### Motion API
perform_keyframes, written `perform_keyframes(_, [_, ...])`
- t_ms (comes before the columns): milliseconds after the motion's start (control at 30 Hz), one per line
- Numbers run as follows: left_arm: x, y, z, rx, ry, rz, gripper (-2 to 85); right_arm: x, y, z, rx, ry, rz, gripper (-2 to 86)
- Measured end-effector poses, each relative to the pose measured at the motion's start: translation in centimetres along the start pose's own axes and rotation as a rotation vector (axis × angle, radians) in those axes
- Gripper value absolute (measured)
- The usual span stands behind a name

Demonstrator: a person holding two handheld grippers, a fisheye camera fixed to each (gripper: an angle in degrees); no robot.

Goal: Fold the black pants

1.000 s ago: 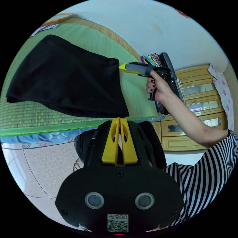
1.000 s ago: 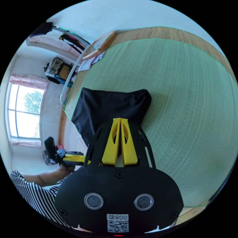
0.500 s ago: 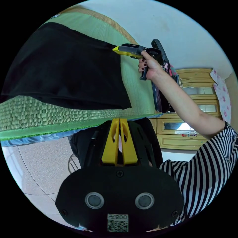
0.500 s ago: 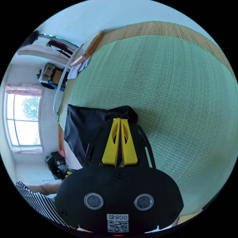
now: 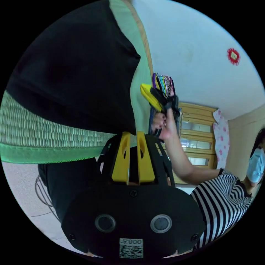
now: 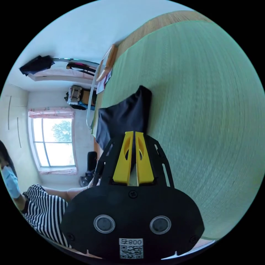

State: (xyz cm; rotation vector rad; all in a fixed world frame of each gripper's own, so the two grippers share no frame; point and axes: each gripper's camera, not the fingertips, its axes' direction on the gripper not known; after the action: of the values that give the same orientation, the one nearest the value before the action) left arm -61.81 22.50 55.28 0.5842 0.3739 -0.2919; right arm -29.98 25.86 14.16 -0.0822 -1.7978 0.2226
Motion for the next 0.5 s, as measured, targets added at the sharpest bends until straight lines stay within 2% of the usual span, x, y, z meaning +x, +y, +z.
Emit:
perform_keyframes(100, [-1.6,0.2,-0.2,0.030,0.060,-0.058,1.9,3.4,4.6,0.3,-0.040,-0.109,0.067,5.3])
perform_keyframes(500, [-2.2,1.2,-2.1,-0.011,0.007,0.032,0.5,10.5,13.3,3.6,-0.077,-0.425,0.217,9.5])
